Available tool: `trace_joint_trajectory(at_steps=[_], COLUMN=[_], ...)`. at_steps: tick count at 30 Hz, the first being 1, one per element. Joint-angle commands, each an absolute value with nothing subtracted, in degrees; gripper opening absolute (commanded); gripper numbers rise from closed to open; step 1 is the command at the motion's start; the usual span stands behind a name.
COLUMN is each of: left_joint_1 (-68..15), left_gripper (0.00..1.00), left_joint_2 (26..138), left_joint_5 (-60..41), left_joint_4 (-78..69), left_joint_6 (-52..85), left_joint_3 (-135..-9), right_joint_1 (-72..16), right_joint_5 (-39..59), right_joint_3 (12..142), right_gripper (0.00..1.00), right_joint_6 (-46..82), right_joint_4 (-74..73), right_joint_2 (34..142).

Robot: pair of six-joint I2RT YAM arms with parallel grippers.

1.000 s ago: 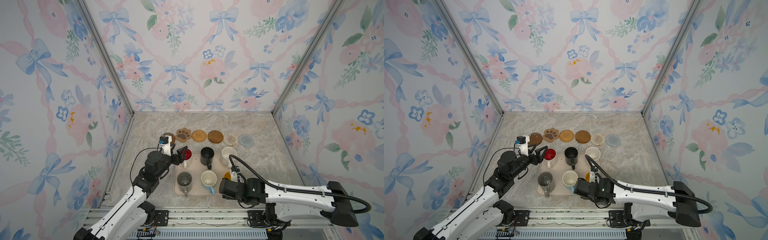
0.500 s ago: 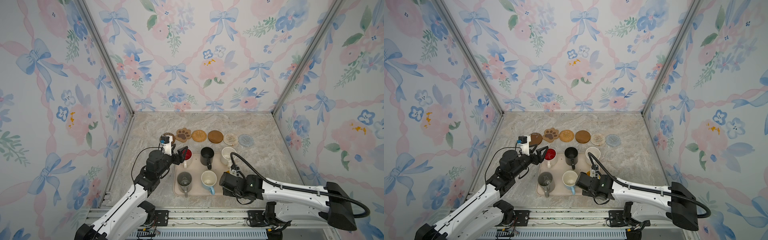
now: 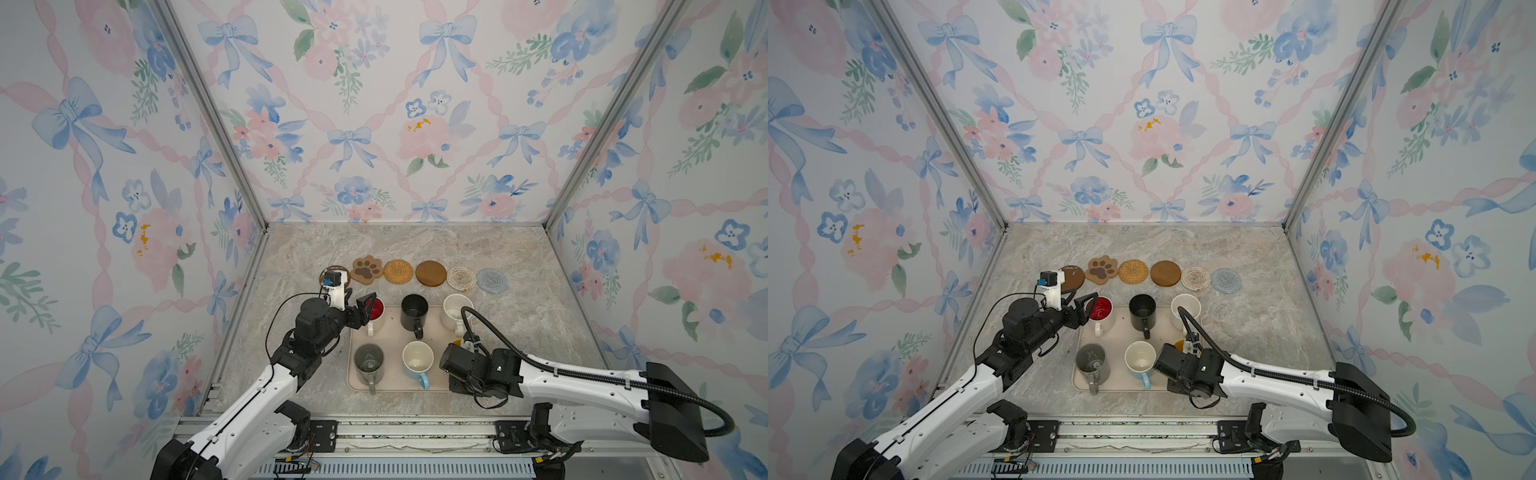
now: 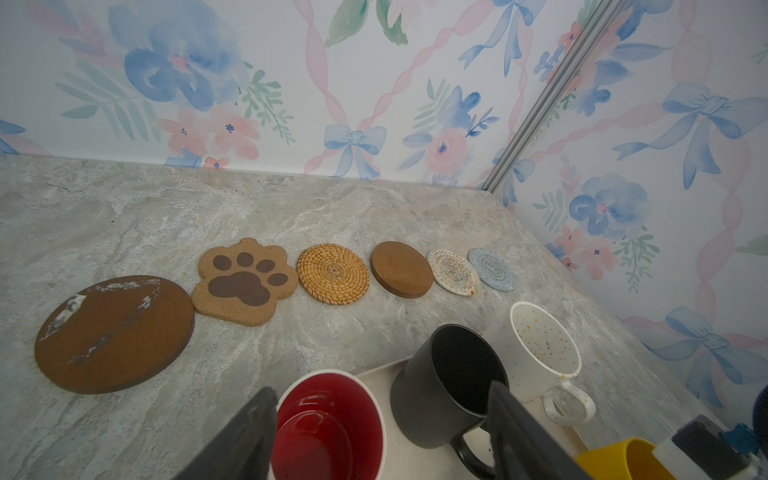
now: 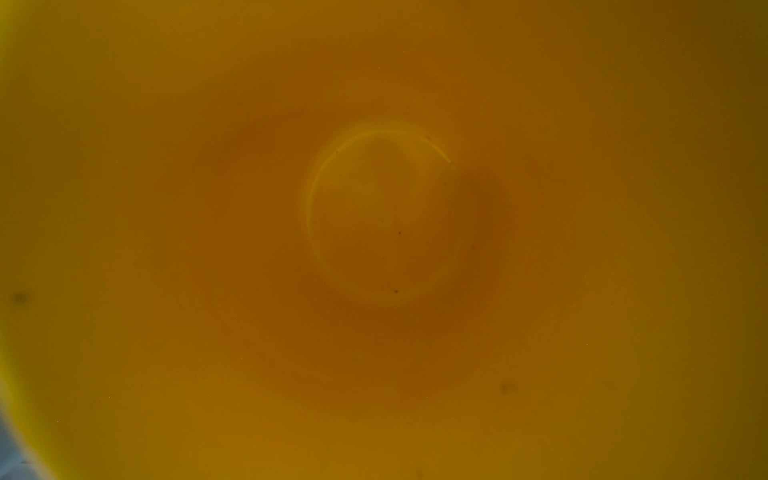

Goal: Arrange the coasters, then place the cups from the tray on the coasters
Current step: 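Lower the right gripper into the yellow mug and grasp it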

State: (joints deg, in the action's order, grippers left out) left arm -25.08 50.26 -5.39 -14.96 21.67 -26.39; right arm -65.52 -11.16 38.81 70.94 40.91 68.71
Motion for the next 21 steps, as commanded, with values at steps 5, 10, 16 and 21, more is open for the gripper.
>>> trace_joint_trajectory(at_steps=[5,10,16,21], left_joint_1=[-24.8,-24.8,-24.8,-24.8], left_gripper=[0.76,0.75,0.75,0.75], left_joint_2=[51.8,52.0,51.9,51.9], left_joint_5=[-6.9,-7.2,-7.3,-7.4], left_joint_4=[-16.4,-16.5,-16.5,-16.5], left_joint_6=[20.7,20.8,20.8,20.9], left_joint_3=[-28.5,-28.6,-28.5,-28.4], right_joint_1=[-64.0,-63.0,-61.6,-61.3], right_joint_5=[-11.0,-11.3,-10.6,-9.9], right_joint_3=[37.8,38.2,38.7,39.3], right_gripper=[0.32,0.34,0.37,0.37], right_joint_6=[70.7,69.4,68.0,67.2], right_joint_4=[41.1,41.3,41.2,41.0], right_joint_2=[68.5,68.3,68.0,67.7])
